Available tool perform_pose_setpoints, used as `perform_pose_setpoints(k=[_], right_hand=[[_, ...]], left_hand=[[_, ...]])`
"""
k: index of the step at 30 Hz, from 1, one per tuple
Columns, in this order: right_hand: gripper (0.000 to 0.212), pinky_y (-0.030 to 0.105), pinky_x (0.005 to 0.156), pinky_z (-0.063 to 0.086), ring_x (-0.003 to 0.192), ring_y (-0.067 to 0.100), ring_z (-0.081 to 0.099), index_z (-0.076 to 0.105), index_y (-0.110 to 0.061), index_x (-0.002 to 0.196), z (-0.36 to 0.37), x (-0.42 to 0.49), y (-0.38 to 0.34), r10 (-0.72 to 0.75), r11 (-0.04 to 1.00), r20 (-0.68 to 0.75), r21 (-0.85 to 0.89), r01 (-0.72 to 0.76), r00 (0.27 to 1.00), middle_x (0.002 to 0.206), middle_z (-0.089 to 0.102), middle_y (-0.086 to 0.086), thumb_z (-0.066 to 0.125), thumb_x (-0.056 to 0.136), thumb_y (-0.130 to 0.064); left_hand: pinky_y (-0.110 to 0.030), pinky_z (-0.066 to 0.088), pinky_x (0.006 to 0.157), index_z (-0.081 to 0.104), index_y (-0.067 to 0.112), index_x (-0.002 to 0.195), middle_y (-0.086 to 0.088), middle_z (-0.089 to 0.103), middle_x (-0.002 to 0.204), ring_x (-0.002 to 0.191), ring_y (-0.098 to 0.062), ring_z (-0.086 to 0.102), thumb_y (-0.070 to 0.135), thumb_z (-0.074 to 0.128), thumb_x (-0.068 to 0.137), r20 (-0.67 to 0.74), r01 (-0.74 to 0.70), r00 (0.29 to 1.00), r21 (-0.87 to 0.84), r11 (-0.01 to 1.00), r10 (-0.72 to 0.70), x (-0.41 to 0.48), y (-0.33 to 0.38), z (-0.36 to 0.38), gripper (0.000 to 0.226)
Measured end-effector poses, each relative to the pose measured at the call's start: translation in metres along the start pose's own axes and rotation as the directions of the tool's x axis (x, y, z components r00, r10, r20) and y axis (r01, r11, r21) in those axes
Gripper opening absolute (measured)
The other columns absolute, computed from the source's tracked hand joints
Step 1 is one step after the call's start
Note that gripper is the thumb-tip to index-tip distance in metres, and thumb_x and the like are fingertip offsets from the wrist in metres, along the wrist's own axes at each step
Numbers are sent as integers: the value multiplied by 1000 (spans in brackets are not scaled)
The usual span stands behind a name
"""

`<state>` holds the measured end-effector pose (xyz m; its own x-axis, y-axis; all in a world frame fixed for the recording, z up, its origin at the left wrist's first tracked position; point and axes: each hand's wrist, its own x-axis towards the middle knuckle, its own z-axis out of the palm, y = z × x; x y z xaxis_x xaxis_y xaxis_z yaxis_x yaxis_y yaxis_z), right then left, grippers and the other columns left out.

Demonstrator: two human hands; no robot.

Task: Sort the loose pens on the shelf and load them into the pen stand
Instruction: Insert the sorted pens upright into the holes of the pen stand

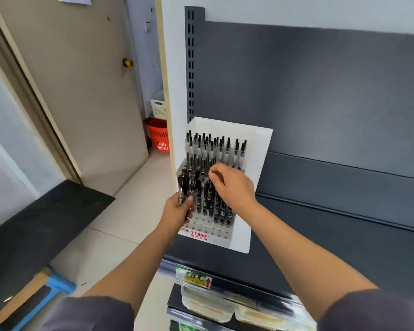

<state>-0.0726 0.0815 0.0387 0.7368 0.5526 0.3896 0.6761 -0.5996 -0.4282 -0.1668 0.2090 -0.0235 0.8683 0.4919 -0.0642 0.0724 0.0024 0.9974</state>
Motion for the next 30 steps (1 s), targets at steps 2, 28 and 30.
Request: perform_pose_setpoints(k=[2,28,30], right_hand=[[18,26,56,35,84,13,56,60,-30,105,1,-4,0,-31,998,-11,-47,31,999,87,66,-13,44,97,-35],[17,32,79,49,80,18,63,63,-18,87,-5,-8,-12,153,865,127,461,-195,980,83,66,-2,51,96,-26],[10,23,71,48,73,12,63,61,-24,85,-5,-9,-12,157,852,125,484,-199,980,80,64,-8,56,93,-28]], left_hand=[[-23,37,49,57,21,91,0,60,69,51,-9,48,12,47,97,25,1,1000,-17,1000,0,0,-1,0,15],[-17,48,59,58,18,100,-2,65,92,83,-15,61,8,53,93,85,-3,996,-18,1000,4,-26,9,10,13],[-19,49,64,59,17,103,-2,66,96,87,-14,62,8,54,93,90,-15,996,-5,1000,15,-27,8,10,14]])
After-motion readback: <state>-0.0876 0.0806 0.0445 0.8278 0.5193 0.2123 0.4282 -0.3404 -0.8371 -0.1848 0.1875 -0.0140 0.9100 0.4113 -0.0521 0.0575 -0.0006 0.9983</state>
